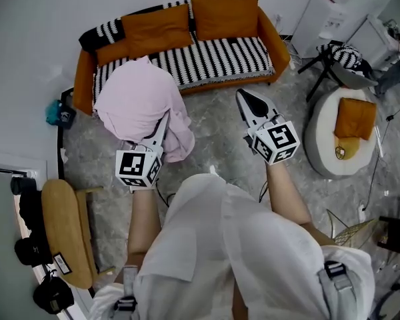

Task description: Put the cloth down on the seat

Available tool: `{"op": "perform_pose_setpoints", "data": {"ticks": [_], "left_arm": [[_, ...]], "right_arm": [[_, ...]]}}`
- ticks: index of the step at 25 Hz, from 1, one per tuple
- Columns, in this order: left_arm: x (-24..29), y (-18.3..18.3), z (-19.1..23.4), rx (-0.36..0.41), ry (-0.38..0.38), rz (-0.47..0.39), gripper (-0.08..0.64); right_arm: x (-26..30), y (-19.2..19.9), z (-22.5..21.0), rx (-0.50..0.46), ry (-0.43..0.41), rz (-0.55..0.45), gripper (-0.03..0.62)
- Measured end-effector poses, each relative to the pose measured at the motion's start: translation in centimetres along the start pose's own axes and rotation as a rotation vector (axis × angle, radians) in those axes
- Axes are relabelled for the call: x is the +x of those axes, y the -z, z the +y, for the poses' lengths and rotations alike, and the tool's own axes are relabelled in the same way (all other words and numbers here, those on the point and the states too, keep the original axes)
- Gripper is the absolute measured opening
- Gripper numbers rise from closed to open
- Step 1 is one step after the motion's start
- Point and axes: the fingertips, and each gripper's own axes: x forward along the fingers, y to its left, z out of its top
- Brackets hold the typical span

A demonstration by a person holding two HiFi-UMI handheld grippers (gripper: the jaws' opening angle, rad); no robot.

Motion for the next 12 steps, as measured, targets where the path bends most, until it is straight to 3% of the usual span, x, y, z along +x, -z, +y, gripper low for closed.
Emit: {"op": "perform_pose_setpoints", "data": {"ticks": [12], "left_arm": [[1.0,0.9,-1.2,-0.014,-0.024,0.016,0.202]], "right_arm": [[-1.2,1.1,-2.2,0.031,0.024,0.001,0.012]]}}
